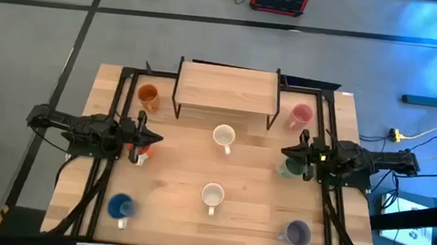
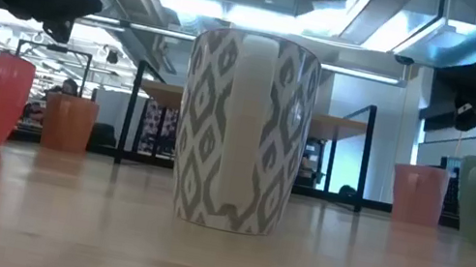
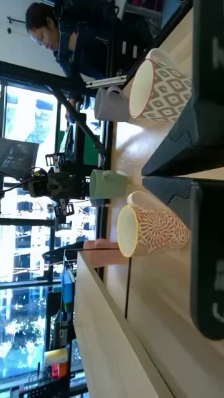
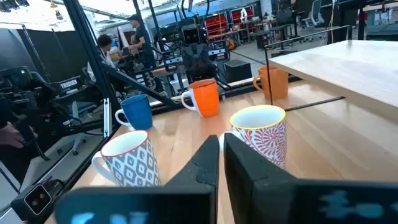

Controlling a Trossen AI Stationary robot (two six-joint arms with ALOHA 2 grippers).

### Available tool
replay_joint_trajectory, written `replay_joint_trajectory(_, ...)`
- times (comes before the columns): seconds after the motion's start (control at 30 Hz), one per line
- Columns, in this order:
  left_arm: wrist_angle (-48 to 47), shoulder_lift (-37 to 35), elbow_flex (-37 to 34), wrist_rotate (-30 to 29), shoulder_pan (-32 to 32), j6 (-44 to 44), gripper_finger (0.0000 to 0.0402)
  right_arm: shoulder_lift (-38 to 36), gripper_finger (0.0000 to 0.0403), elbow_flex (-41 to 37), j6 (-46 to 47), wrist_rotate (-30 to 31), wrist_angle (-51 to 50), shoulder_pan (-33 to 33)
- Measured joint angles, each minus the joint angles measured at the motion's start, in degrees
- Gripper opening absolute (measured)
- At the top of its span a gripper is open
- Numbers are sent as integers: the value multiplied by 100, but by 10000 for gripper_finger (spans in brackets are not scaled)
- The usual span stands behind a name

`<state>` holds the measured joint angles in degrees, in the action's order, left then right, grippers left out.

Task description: Place coffee mugs

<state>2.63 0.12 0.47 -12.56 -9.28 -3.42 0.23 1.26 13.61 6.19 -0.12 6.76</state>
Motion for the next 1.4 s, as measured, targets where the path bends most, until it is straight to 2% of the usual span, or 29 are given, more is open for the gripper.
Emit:
replay_joint_trajectory(0.83, 46, 2, -2, -4, 0, -7, 6, 2, 12, -21, 139, 162, 251, -4)
replay_joint_trajectory(1.2, 2076, 2, -2, -710, -2, -993, 6, 0, 12, -15, 2199, 1304, 1133, -4)
replay_joint_trajectory(1.3, 2730, 2, 0, -1310, -2, -1589, 6, 0, 12, -15, 2247, 1626, 1366, -4)
replay_joint_trajectory(1.4, 2923, 6, 70, -1592, 0, -1703, 6, 0, 12, -9, 2183, 1518, 1572, -4)
